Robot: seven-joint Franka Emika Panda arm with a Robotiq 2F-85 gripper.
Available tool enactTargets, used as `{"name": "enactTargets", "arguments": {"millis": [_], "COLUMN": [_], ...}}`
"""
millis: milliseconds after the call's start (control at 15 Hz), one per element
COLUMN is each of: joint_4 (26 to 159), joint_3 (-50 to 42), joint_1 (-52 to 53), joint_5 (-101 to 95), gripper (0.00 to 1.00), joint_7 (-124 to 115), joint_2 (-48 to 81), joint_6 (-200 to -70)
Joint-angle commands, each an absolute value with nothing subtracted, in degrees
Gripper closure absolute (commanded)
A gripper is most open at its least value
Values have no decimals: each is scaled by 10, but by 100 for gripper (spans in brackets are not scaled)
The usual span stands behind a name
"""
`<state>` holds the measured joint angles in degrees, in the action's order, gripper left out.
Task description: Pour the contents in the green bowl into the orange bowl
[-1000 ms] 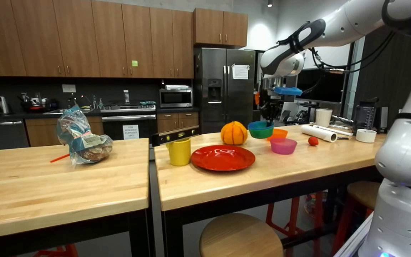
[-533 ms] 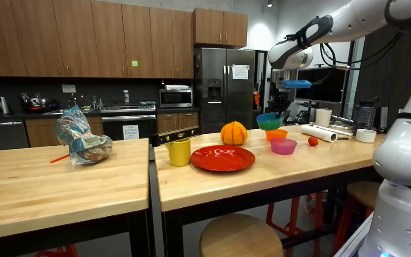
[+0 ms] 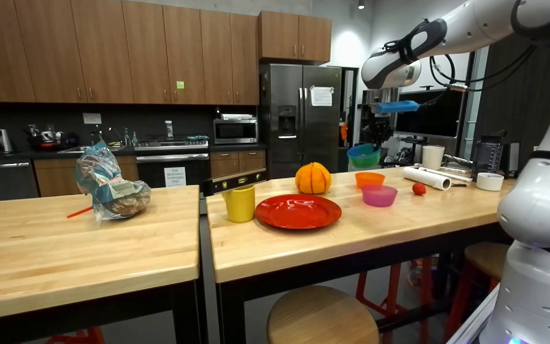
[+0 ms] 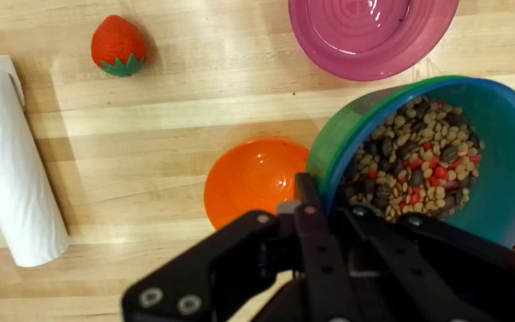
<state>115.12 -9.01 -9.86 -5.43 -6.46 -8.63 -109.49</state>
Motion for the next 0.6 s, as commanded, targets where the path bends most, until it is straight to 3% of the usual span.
{"name": "enactTargets", "arguments": {"millis": [0, 533], "joint_4": [1107, 1033], "joint_3": [-90, -101], "joint_1": [-104, -104], "joint_5": [-80, -110], "gripper": [98, 98], "joint_7": [-110, -168], "joint_2": [-49, 21], "joint_6": [-1085, -1070]}}
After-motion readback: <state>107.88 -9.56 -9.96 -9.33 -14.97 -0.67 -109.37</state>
